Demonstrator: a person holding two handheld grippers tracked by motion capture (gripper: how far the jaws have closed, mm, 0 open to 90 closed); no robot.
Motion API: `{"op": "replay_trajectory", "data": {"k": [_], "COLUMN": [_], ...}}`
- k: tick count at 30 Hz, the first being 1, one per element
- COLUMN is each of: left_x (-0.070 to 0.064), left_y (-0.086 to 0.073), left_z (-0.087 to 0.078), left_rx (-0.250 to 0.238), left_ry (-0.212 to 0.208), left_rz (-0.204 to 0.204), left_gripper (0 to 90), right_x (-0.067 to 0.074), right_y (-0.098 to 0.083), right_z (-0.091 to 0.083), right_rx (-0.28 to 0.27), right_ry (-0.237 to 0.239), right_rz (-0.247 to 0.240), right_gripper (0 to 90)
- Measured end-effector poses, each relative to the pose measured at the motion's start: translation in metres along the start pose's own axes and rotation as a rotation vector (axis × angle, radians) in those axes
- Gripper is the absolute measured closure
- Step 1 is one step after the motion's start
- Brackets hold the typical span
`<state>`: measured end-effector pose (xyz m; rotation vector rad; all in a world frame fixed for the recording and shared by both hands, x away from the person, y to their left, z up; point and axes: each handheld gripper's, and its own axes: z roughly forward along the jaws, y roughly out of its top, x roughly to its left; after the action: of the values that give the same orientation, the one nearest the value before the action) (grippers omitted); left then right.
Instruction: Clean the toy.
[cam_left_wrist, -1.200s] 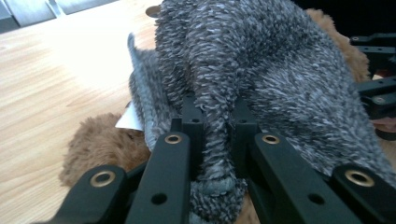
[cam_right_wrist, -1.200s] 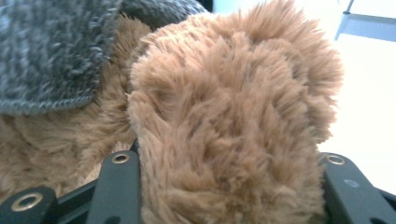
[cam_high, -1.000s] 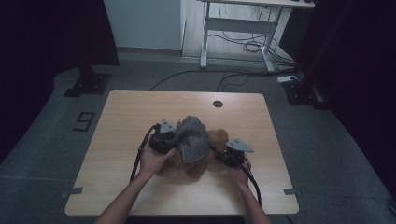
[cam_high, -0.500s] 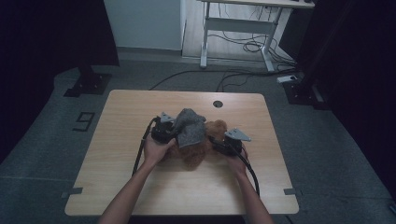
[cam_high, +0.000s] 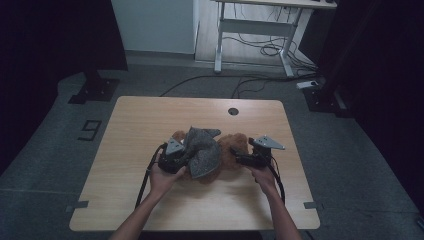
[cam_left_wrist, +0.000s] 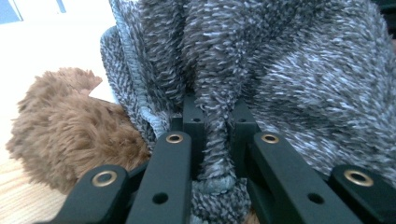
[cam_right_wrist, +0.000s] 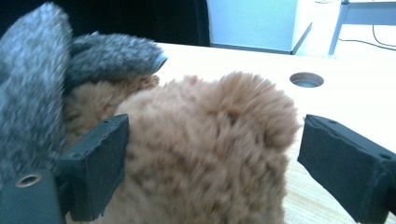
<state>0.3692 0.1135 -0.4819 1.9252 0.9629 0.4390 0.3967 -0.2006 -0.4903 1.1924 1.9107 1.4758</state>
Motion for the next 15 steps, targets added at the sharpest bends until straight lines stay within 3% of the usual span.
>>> {"op": "replay_trajectory", "data": {"k": [5, 7, 9, 15], "left_x": [-0.002, -0.003, -0.003, -0.01], "left_y": [-0.001, -0.001, -0.002, 0.001], "left_z": [-0.001, -0.001, -0.002, -0.008], "left_rx": [-0.007, -0.008, -0.007, -0.011], "left_ry": [0.0, -0.002, -0.014, -0.053], "left_rz": [-0.004, -0.005, -0.007, -0.008], "left_gripper": [81.5, 81.5, 81.5, 81.2], "right_x": [-0.001, 0.0, 0.002, 0.008], "right_y": [0.004, -0.001, -0.006, -0.023], "right_z": [0.015, 0.023, 0.027, 0.008], "right_rx": [0.039, 0.088, 0.14, 0.134], "right_ry": [0.018, 0.056, 0.056, 0.05], "right_rz": [0.02, 0.039, 0.044, 0.01], "right_gripper": [7.7, 10.4, 11.2, 29.7]}}
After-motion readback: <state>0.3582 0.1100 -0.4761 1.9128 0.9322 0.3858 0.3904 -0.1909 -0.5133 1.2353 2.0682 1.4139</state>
